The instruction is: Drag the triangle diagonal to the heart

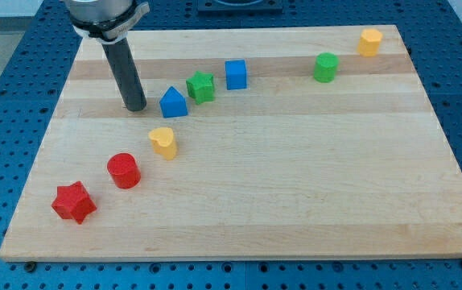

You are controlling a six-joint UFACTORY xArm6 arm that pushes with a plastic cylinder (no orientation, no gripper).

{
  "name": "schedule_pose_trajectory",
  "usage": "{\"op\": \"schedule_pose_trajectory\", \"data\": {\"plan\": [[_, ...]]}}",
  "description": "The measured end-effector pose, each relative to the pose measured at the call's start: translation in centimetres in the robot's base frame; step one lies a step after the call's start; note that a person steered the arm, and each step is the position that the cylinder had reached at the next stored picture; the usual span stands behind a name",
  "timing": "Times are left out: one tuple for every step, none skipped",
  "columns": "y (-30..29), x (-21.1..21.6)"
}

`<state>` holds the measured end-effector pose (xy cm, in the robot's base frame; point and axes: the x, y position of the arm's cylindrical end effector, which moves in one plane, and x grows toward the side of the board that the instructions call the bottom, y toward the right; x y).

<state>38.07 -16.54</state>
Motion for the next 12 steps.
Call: {"op": "schedule_pose_trajectory", "data": {"plan": [[1.9, 0.0], [4.5, 0.0], [6.2, -1.0], [7.9, -1.2], [9.0, -1.2], [10.0, -1.4], [10.4, -1.4], [10.4, -0.9], [10.4, 0.1], [10.4, 0.8], [10.4, 0.7], [10.4, 0.5]]}}
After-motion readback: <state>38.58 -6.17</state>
